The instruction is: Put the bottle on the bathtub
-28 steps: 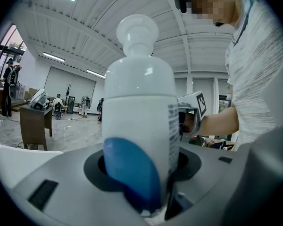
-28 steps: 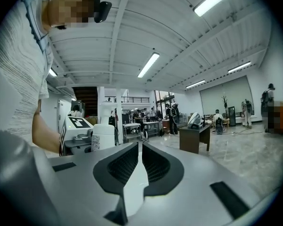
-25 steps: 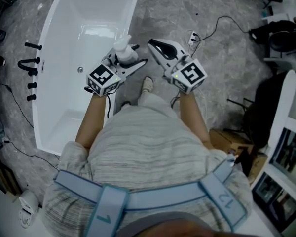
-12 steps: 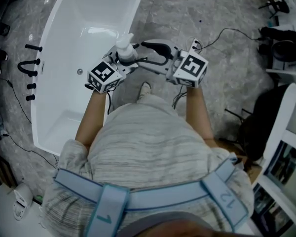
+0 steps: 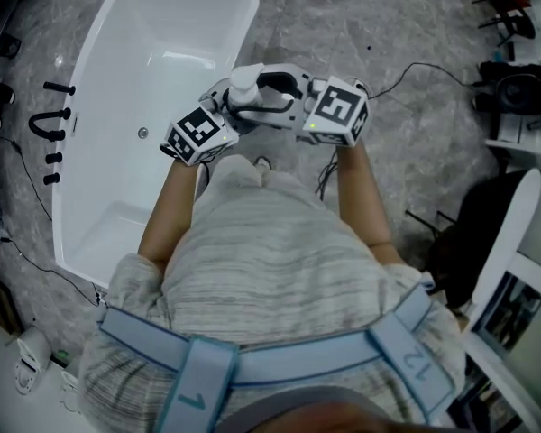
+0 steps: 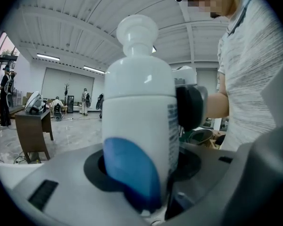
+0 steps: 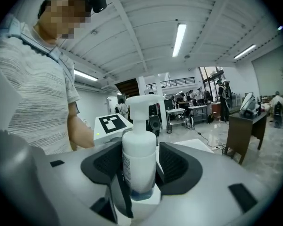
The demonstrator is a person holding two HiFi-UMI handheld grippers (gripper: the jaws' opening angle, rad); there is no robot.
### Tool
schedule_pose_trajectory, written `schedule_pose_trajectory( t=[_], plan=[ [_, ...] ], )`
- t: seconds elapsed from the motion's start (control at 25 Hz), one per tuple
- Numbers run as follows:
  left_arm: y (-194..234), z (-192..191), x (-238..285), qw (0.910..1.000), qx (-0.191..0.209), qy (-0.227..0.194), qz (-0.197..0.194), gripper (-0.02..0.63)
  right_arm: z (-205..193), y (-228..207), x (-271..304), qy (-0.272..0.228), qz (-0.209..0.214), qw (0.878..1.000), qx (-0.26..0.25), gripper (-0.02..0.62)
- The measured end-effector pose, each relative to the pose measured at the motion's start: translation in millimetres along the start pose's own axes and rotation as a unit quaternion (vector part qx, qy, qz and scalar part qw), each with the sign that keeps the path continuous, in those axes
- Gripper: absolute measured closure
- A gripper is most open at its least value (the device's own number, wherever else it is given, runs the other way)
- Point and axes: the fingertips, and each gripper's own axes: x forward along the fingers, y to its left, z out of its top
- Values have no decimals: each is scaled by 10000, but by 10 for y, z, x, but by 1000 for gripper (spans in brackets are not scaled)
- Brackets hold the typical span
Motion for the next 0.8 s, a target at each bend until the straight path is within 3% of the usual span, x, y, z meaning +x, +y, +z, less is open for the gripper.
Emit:
schedule_pose_trajectory(
  t=[0.28, 0.6, 0.8],
  plan=[
    [212, -114, -33, 9995, -3, 131, -270, 367, -19, -211, 236, 257, 112, 9996, -50, 371],
    [516, -188, -90, 9971, 196, 376, -625, 367, 27, -520, 392, 162, -213, 9996, 130, 373],
    [638, -253, -127, 9958, 305, 489, -716, 367, 70, -583, 486, -48, -201, 9996, 180, 373]
  ],
)
